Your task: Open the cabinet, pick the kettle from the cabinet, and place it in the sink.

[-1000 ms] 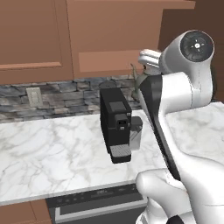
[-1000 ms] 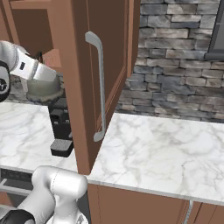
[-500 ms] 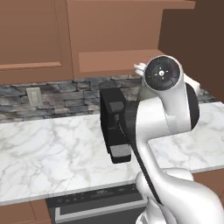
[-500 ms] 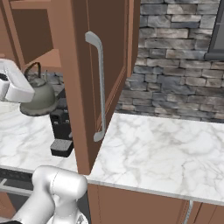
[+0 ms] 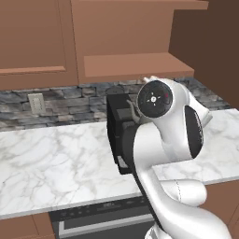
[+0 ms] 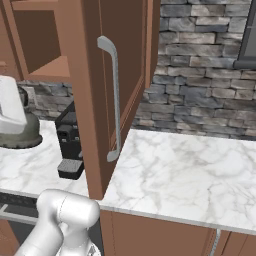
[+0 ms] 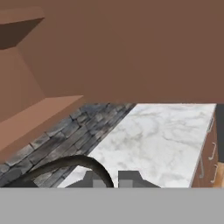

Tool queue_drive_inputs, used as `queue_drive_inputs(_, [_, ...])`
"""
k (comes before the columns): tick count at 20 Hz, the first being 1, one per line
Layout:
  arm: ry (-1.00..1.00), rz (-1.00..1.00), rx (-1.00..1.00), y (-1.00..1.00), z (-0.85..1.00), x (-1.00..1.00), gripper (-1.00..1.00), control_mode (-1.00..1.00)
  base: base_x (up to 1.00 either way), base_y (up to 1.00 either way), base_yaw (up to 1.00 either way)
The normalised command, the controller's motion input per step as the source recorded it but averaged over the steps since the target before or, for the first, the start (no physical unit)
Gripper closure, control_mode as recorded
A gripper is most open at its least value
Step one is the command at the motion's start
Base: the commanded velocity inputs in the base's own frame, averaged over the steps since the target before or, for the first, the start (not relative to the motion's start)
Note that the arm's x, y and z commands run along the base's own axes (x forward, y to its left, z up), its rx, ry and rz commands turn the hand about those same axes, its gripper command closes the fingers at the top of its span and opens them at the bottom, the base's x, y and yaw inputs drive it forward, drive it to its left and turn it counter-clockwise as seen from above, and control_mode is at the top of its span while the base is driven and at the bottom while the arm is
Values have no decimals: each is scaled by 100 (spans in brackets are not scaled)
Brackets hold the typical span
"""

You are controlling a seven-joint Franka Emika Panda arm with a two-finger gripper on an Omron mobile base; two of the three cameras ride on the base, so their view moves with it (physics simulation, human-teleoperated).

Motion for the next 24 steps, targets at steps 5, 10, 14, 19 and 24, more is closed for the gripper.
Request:
queue_drive_inputs(5, [-1, -5, 0, -1, -11, -20, 100, -100, 0, 0, 0])
queue_drive_inputs(10, [-4, -6, 0, 1, -16, -17, 100, -100, 0, 0, 0])
queue_drive_inputs(14, [0, -7, 0, 0, -19, 0, 100, -100, 0, 0, 0])
queue_drive_inputs(19, [0, -5, 0, 0, -15, 1, 100, -100, 0, 0, 0])
queue_drive_inputs(24, [0, -4, -2, 6, -14, 8, 100, -100, 0, 0, 0])
